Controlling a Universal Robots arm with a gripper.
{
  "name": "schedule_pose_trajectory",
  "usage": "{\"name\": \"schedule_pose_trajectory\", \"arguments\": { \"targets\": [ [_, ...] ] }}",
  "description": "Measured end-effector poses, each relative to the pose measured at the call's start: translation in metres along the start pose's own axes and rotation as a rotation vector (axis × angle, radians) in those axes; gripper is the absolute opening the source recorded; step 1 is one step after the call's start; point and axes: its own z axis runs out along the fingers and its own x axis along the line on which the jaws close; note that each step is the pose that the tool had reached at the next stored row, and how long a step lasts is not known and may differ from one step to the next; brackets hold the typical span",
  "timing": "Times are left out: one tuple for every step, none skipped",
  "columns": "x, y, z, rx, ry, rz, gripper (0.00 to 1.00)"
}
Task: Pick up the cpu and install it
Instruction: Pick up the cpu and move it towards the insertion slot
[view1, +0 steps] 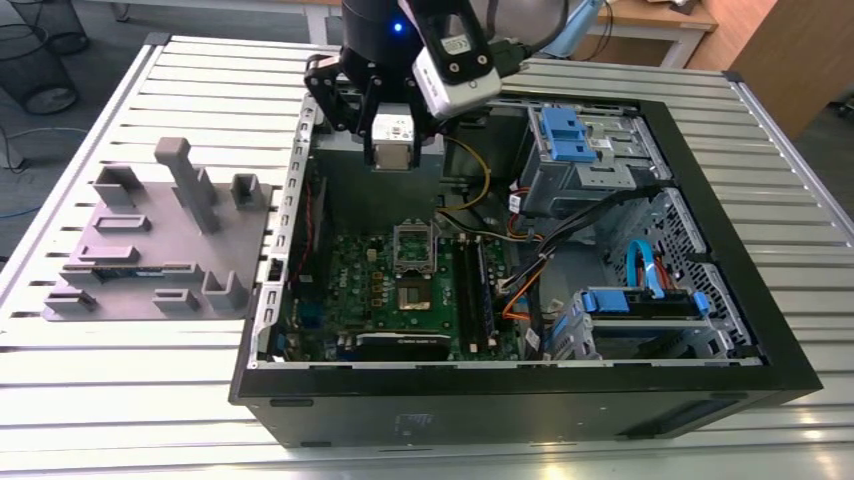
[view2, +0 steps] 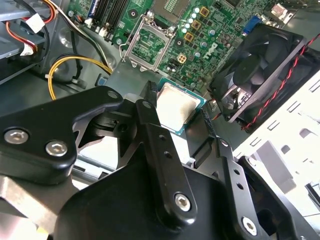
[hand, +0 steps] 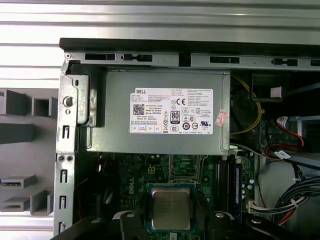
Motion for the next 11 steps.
{"name": "schedule_pose_trajectory", "arguments": {
  "targets": [
    [0.0000,0.0000,0.0013,0.0000,0.0000,0.000,0.47],
    [0.0000,-0.0001,0.0028,0.0000,0.0000,0.000,0.47],
    [0.0000,-0.0001,0.0030,0.0000,0.0000,0.000,0.47],
    [0.0000,-0.0001,0.0032,0.0000,0.0000,0.000,0.47],
    [0.0000,-0.0001,0.0034,-0.0001,-0.0001,0.000,0.47],
    [0.0000,-0.0001,0.0037,-0.0001,-0.0001,0.000,0.47],
    [0.0000,-0.0002,0.0040,-0.0001,-0.0001,0.000,0.47],
    [0.0000,-0.0002,0.0043,0.0000,0.0000,0.000,0.47],
    [0.0000,-0.0002,0.0046,-0.0001,0.0001,0.000,0.47],
    [0.0000,-0.0002,0.0049,-0.0001,0.0002,0.000,0.47],
    [0.0000,-0.0002,0.0052,0.0000,0.0003,0.000,0.47]
  ]
}}
